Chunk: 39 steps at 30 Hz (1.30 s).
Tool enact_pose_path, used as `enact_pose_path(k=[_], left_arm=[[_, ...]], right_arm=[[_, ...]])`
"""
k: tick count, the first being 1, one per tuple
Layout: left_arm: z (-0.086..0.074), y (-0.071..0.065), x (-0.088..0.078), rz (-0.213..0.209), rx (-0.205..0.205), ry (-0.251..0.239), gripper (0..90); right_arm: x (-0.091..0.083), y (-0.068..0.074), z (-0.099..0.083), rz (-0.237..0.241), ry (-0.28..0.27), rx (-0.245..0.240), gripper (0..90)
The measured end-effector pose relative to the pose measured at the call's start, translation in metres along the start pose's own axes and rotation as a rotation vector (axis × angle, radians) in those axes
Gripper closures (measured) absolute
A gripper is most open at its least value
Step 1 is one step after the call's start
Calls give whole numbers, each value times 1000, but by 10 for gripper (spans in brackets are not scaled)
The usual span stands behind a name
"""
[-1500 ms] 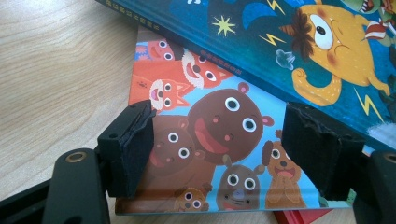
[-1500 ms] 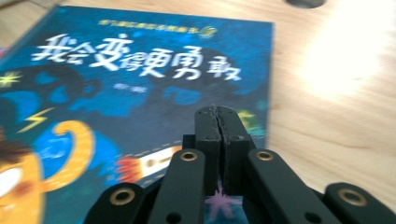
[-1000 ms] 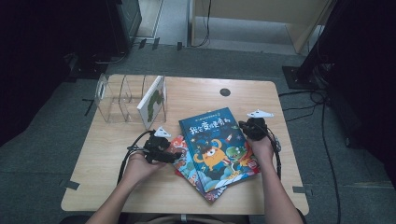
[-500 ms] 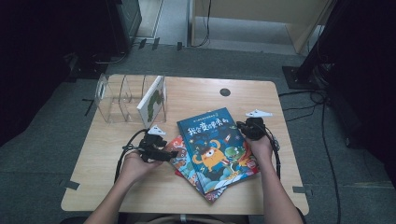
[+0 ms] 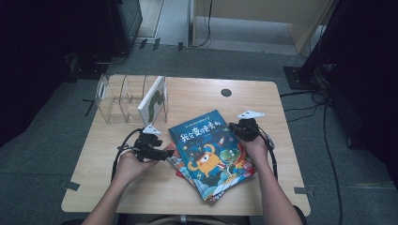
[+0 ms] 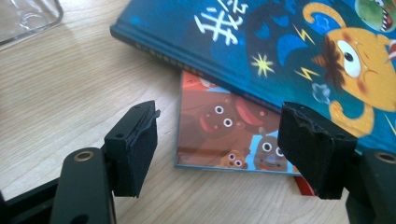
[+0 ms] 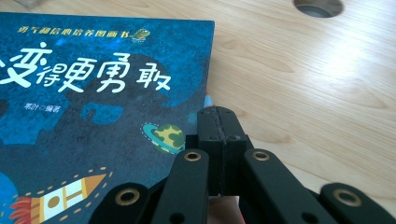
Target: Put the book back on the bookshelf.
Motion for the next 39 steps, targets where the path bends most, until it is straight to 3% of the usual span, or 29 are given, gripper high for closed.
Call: enact_pose_path(k=[23,28,32,35,37,39], left_arm=[[-2,16,-8,26,-25,14,292],[-2,18,-9,32,-21,6,307],[-2,19,-10,27,-25,9,310],[-1,20,-11,23,-14,14,322],[0,20,-12,22,-9,17,324],[1,20,-12,24,-4,11,326]], right_arm=[[17,51,9,117,29,-92,900],[17,48,9,111,26,-70,900],[9,43,10,97,-4,-43,900],[2,42,9,108,4,-18,900],[-3,43,7,104,-30,-30,900],[-9,45,5,103,-20,-24,900]])
Point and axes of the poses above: each handheld gripper's, and its own axes: x roughly forward along the jaws, z roughly out of its top, y roughly to its left, the point moved 3 cm from there along x, roughly forward along the jaws, and after that the axes turned 8 degrees about -y, right-handed, at the moved point
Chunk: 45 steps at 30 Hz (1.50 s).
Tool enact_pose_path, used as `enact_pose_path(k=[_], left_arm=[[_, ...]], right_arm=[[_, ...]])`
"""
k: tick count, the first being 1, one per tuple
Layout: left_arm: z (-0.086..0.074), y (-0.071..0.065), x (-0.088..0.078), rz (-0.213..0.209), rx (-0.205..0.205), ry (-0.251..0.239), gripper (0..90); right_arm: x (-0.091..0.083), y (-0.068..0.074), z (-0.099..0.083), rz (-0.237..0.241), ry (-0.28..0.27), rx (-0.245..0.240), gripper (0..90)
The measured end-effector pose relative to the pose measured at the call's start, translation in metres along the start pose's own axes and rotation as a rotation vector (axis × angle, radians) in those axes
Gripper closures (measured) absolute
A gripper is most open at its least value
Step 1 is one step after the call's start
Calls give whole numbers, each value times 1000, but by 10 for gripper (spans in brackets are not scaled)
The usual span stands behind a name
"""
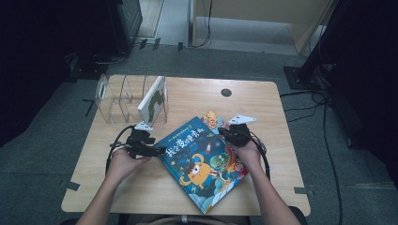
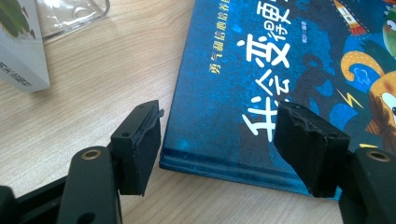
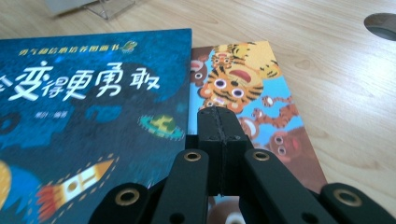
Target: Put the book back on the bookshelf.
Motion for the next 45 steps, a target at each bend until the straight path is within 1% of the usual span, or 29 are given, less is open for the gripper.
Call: enact_pose_path(k=[2,4,6,7,12,15,16,18,19,20,22,24,26,30,32,34,38,40,43,45], left_arm=[[1,0,0,2,4,-3,331],[3,0,1,11,11,4,331],[4,0,1,5,25,8,337],[4,-1,2,2,24,7,342],[4,1,3,-18,32,33,343],[4,3,2,-21,35,34,342],[4,3,2,-23,28,27,342],[5,4,1,-27,25,27,342],[5,4,1,-31,25,25,342],[5,4,1,-33,25,23,342],[5,4,0,-33,29,22,341],[5,4,0,-32,33,20,342],[5,4,0,-35,32,19,343],[5,6,2,-45,33,21,353],[6,7,3,-51,33,13,355],[7,7,4,-49,27,15,359],[8,6,6,-48,51,19,358],[7,6,7,-50,50,22,359],[9,8,7,-57,38,13,359],[10,7,7,-63,42,14,359]], right_arm=[[-6,1,-1,1,-1,9,900],[-13,3,-4,-8,-33,5,900],[-20,4,-8,-11,-26,8,900],[-24,4,-9,-15,-33,5,900],[-44,3,-20,-39,-43,25,842],[-54,3,-26,-44,-47,39,750],[-58,4,-29,-44,-47,50,730],[-64,6,-33,-50,-51,57,653],[-67,7,-35,-57,-50,60,628],[-70,8,-38,-64,-48,61,610],[-75,11,-42,-66,-45,60,607],[-81,14,-45,-76,-46,61,613],[-88,16,-48,-78,-51,66,650],[-100,19,-55,-87,-53,73,748],[-105,20,-58,-99,-57,75,800],[-109,22,-62,-110,-62,78,819],[-118,24,-70,-128,-83,82,830],[-122,27,-73,-134,-76,80,840],[-128,29,-78,-146,-78,74,859],[-132,31,-81,-155,-82,80,865]])
Point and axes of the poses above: each handheld gripper's, and its own axes: x roughly forward along the jaws, z roughly out of its top, y roughly to its left, the point moved 3 cm from there along x, roughly forward along the jaws, and after that the axes turned 8 degrees about -y, right-handed, at the moved point
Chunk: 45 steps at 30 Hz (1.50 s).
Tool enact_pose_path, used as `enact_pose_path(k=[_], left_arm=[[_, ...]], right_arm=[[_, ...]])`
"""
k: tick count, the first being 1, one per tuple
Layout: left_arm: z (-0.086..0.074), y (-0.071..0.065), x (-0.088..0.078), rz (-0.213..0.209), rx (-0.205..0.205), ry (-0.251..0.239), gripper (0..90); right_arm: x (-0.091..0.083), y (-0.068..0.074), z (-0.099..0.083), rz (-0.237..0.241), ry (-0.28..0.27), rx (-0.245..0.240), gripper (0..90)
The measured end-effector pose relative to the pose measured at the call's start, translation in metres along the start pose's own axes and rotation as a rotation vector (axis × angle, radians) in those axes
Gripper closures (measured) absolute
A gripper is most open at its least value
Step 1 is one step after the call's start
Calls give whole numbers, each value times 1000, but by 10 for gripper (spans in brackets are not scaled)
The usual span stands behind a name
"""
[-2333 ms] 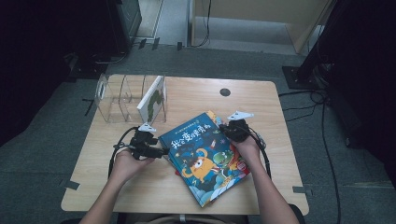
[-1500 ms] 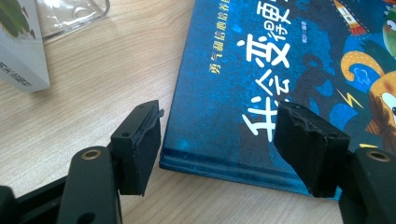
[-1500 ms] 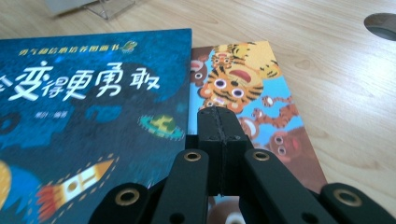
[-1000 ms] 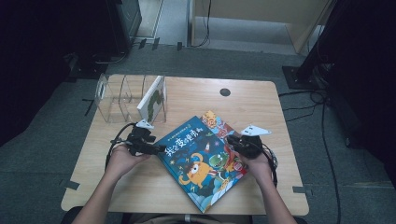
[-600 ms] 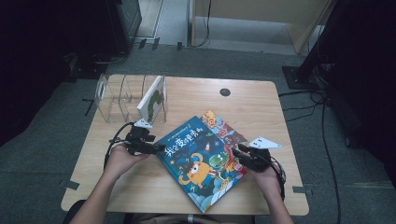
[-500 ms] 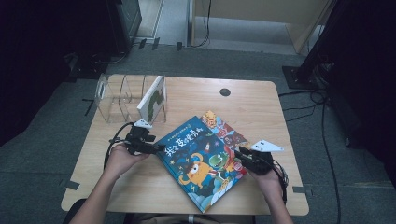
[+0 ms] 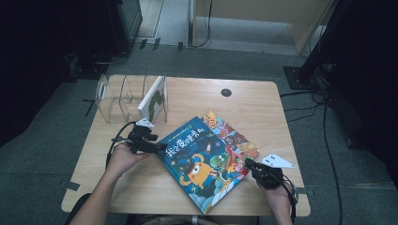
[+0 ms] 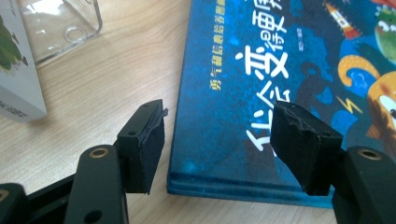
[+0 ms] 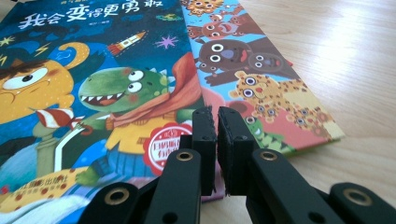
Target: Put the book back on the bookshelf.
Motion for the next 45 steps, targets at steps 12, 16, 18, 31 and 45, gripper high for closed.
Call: enact_pose_path(k=[12,16,18,31,45], left_arm=[[4,-2,10,-21,25,36,359],[5,-1,9,-19,21,29,359],[5,0,9,-15,18,29,360],[2,2,13,-15,11,64,369],[-6,9,7,2,-23,62,367]], right_arm=[[-6,3,-13,-35,48,33,882],[-9,4,-15,-39,44,36,891],[-11,5,-16,-39,47,50,891],[-11,3,-21,-30,86,73,900],[8,-8,-11,-5,85,85,895]])
Point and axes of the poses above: each handheld gripper's, and its own axes: x roughly forward along the jaws, z roughly out of its top, y roughly to its left, the point moved 3 cm from there along x, roughly forward along the jaws, and after that the axes turned 8 degrees about -y, right-handed, at the moved point
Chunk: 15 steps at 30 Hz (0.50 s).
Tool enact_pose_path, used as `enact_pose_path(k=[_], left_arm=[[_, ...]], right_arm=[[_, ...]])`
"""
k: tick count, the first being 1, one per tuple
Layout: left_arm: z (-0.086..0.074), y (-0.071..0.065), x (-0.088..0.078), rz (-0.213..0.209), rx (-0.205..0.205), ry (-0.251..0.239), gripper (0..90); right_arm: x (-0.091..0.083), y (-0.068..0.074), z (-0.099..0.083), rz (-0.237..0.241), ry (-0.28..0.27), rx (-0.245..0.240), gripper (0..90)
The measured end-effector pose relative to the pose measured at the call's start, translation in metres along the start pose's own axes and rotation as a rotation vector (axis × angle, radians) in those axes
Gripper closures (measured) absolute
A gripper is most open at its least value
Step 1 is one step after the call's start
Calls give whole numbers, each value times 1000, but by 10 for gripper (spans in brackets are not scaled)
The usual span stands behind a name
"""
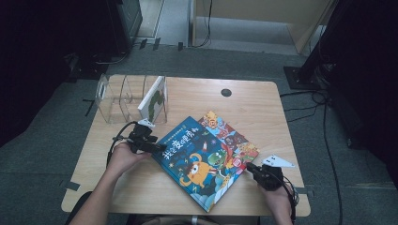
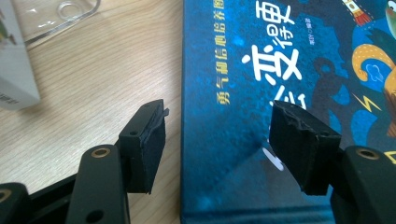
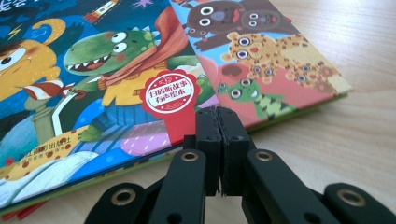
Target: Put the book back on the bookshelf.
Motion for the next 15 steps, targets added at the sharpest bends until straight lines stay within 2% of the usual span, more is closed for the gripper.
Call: enact_pose_path(k=[5,10,15], left_arm=[[-1,2,3,4,-17,16,350],[-1,6,4,-7,-43,10,348],[-1,7,3,-13,-48,21,354]], right_arm=[[9,-2,6,13,-2,-22,899],[16,-5,10,30,-4,-23,900],[24,-8,15,57,-6,-28,900]])
Point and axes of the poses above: each handheld gripper's, and its own axes: x roughly forward along the jaws, z roughly out of its top, y roughly to its left, the point moved 3 cm from there along x, roughly forward along the jaws, and after that the axes turned 8 degrees about -y, right-handed, at the moved point
